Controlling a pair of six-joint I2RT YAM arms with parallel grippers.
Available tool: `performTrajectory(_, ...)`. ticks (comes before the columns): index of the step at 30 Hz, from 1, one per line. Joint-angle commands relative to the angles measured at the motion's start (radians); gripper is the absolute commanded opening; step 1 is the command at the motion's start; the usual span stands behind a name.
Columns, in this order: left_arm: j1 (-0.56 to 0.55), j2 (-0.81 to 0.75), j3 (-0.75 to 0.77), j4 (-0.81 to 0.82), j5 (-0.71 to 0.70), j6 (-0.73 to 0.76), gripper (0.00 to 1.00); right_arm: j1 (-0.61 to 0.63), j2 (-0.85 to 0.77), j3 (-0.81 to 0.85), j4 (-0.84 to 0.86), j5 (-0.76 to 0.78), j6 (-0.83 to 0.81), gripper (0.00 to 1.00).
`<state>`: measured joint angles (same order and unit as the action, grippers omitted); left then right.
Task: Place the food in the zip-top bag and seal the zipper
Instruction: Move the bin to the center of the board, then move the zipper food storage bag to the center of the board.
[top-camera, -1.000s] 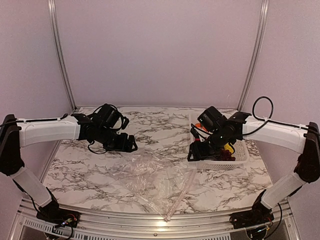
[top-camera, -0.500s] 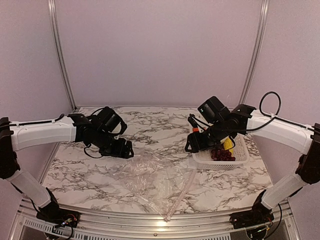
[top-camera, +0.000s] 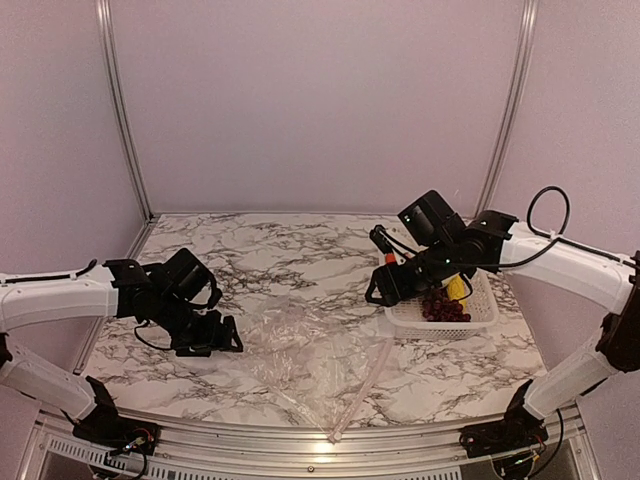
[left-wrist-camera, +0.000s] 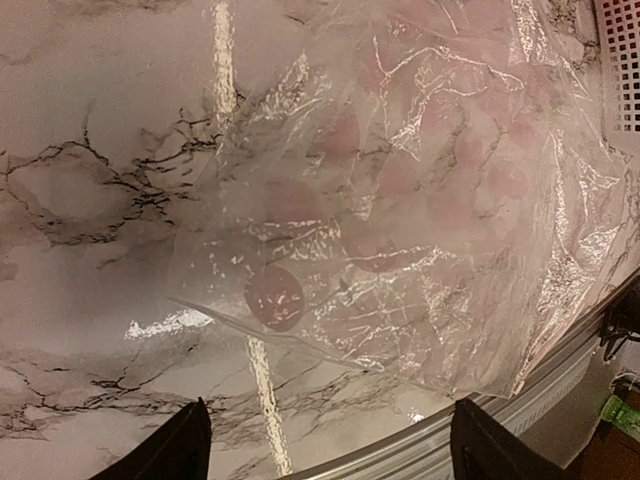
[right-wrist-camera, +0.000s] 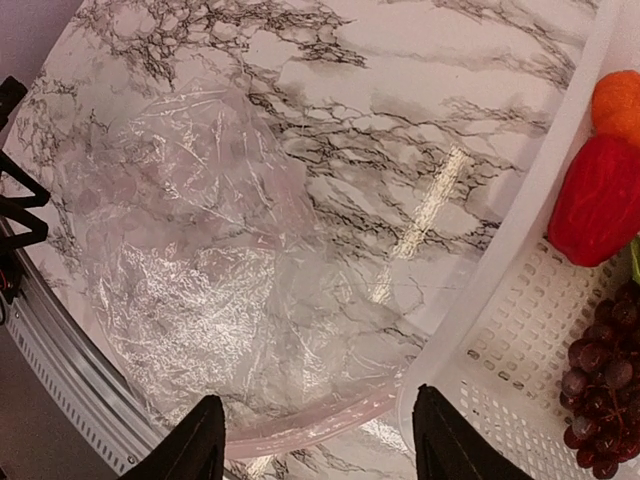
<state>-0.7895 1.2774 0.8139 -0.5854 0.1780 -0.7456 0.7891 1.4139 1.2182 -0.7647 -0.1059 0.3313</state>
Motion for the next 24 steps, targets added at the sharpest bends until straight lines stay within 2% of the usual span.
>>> performTrajectory(1, -0.004, 0.048, -0.001, 0.039, 0.076, -0.033, 0.85, 0.010, 0.004, 0.003, 0.017, -0.018, -0.019, 0.61)
performTrajectory(7, -0.001, 0.118, -0.011, 0.115, 0.150, -0.016, 0.73, 0.010, 0.014, 0.010, 0.012, -0.038, -0.026, 0.60)
performTrajectory(16, 0.029, 0.248, 0.055, 0.163, 0.155, 0.004, 0.49, 0.010, -0.013, -0.013, 0.002, -0.048, 0.018, 0.59)
performTrajectory(19, 0.058, 0.287, 0.082, 0.179, 0.134, -0.007, 0.37, 0.010, -0.021, -0.012, -0.017, -0.054, 0.022, 0.59)
performTrajectory(20, 0.066, 0.296, 0.087, 0.190, 0.129, -0.013, 0.31, 0.010, -0.025, -0.012, -0.024, -0.051, 0.022, 0.59)
performTrajectory(22, 0.083, 0.312, 0.092, 0.218, 0.122, -0.020, 0.10, 0.010, -0.036, -0.015, -0.032, -0.042, 0.019, 0.59)
performTrajectory(24, 0.100, 0.315, 0.090, 0.227, 0.093, -0.036, 0.01, 0.010, -0.041, -0.013, -0.036, -0.029, 0.006, 0.59)
